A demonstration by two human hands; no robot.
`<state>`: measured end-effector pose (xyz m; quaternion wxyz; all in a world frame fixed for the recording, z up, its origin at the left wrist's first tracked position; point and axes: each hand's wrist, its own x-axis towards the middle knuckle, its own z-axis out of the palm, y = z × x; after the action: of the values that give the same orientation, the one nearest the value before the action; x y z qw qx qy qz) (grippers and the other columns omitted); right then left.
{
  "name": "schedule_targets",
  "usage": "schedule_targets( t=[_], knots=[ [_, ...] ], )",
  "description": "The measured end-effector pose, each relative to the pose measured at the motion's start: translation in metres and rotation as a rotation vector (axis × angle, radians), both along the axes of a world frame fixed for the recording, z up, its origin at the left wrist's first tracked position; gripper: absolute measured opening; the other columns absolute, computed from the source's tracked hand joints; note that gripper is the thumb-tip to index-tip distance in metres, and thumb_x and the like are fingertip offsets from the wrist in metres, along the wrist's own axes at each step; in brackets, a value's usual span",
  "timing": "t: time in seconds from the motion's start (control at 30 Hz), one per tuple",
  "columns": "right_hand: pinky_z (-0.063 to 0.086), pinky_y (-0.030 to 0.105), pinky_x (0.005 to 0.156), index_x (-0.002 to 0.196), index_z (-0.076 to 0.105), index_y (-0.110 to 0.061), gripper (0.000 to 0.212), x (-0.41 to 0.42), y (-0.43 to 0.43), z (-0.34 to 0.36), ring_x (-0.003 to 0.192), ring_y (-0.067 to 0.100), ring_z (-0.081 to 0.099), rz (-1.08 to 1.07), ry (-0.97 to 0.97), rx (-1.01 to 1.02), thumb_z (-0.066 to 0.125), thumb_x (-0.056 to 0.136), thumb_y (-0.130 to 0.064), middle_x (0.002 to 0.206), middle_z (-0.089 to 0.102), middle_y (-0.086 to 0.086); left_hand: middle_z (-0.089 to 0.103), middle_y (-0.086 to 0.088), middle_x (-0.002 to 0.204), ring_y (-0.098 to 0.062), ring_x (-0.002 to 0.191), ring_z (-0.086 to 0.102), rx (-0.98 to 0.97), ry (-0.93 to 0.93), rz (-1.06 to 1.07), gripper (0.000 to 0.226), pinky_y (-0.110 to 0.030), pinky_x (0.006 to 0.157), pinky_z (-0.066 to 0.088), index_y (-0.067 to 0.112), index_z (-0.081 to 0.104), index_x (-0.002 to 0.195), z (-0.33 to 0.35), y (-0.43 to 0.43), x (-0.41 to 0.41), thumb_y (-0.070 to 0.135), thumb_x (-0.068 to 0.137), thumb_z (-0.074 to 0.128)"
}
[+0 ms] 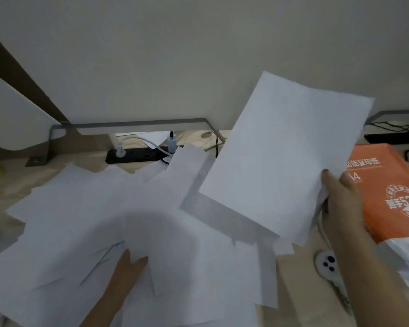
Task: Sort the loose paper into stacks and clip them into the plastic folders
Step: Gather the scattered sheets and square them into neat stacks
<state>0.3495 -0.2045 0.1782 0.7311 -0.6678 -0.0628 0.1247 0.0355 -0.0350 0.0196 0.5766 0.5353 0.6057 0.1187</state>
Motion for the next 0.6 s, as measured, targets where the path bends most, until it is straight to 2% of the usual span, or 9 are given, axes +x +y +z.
schedule_targets(
  t=[0.03,0.1,0.13,0.23,0.33,0.4,0.43,0.53,0.6],
  knots=[
    [0.051,0.026,0.078,0.117,0.056,-0.019,0.026,-0.006,0.004,-0.010,0.095,0.015,0.061,0.046,0.032,-0.032,0.046,0.094,-0.011,0.102,0.065,-0.007,0.044,-0.023,0.140,-0.034,0.125,0.046,-0.008,-0.002,-0.009,0.052,-0.036,0.106,0.034,-0.006,0.037,0.136,-0.001,0.000,-0.001,0.004,0.089,0.056],
    [0.048,0.022,0.061,0.115,0.056,-0.017,0.025,-0.016,0.014,-0.036,0.086,0.017,0.057,0.151,0.111,-0.117,0.045,0.094,-0.009,0.094,0.063,-0.007,0.054,-0.018,0.130,-0.031,0.113,0.054,-0.028,-0.033,-0.022,0.047,-0.034,0.098,0.040,-0.004,0.046,0.130,0.001,-0.001,0.000,0.004,0.085,0.060],
    [0.046,0.025,0.060,0.114,0.057,-0.015,0.024,-0.022,0.018,-0.049,0.088,0.019,0.055,0.201,0.176,-0.152,0.046,0.094,-0.009,0.095,0.063,-0.003,0.057,-0.013,0.124,-0.029,0.106,0.056,-0.046,-0.058,-0.023,0.048,-0.032,0.094,0.041,-0.003,0.049,0.127,0.003,-0.001,0.000,0.006,0.082,0.064],
    [0.041,0.034,0.078,0.116,0.052,0.006,0.028,-0.033,0.022,-0.077,0.096,0.028,0.055,0.217,0.296,-0.280,0.048,0.091,-0.007,0.107,0.061,0.020,0.058,-0.006,0.109,-0.021,0.095,0.055,-0.111,-0.136,-0.016,0.053,-0.028,0.087,0.040,0.004,0.051,0.125,0.005,-0.001,-0.002,0.010,0.075,0.066],
    [0.043,0.040,0.090,0.106,0.053,0.005,0.019,-0.032,0.023,-0.072,0.097,0.028,0.057,0.254,0.232,-0.291,0.048,0.091,-0.006,0.115,0.060,0.025,0.060,-0.009,0.106,-0.023,0.089,0.058,-0.181,-0.127,0.021,0.045,-0.031,0.083,0.044,0.001,0.052,0.124,-0.001,0.001,-0.009,0.006,0.081,0.064],
    [0.050,0.039,0.088,0.105,0.055,0.001,0.017,-0.029,0.027,-0.053,0.093,0.027,0.061,0.356,0.193,-0.215,0.047,0.092,-0.008,0.112,0.063,0.022,0.060,-0.013,0.108,-0.026,0.088,0.059,-0.219,-0.109,0.061,0.035,-0.035,0.085,0.046,-0.002,0.053,0.122,-0.006,0.003,-0.012,0.003,0.088,0.057],
    [0.054,0.035,0.084,0.105,0.059,-0.006,0.018,-0.029,0.032,-0.040,0.091,0.023,0.063,0.408,0.202,-0.144,0.045,0.093,-0.008,0.109,0.066,0.014,0.060,-0.015,0.113,-0.026,0.089,0.059,-0.228,-0.112,0.089,0.034,-0.036,0.085,0.047,-0.002,0.053,0.122,-0.006,0.002,-0.012,0.004,0.089,0.056],
    [0.054,0.032,0.086,0.115,0.058,-0.018,0.028,-0.033,0.048,-0.003,0.098,0.016,0.064,0.519,0.301,0.092,0.042,0.094,-0.009,0.111,0.067,-0.002,0.051,-0.018,0.133,-0.029,0.112,0.054,-0.244,-0.149,0.123,0.044,-0.037,0.097,0.040,0.000,0.046,0.131,-0.001,0.001,-0.009,0.017,0.091,0.055],
    [0.053,0.032,0.090,0.099,0.063,-0.019,0.015,-0.037,0.056,0.008,0.103,0.014,0.065,0.534,0.387,0.224,0.052,0.089,-0.013,0.109,0.068,-0.003,0.051,-0.016,0.134,-0.030,0.120,0.050,-0.252,-0.181,0.145,0.050,-0.039,0.104,0.036,0.001,0.045,0.133,0.003,0.000,-0.008,0.028,0.092,0.054]
  ],
)
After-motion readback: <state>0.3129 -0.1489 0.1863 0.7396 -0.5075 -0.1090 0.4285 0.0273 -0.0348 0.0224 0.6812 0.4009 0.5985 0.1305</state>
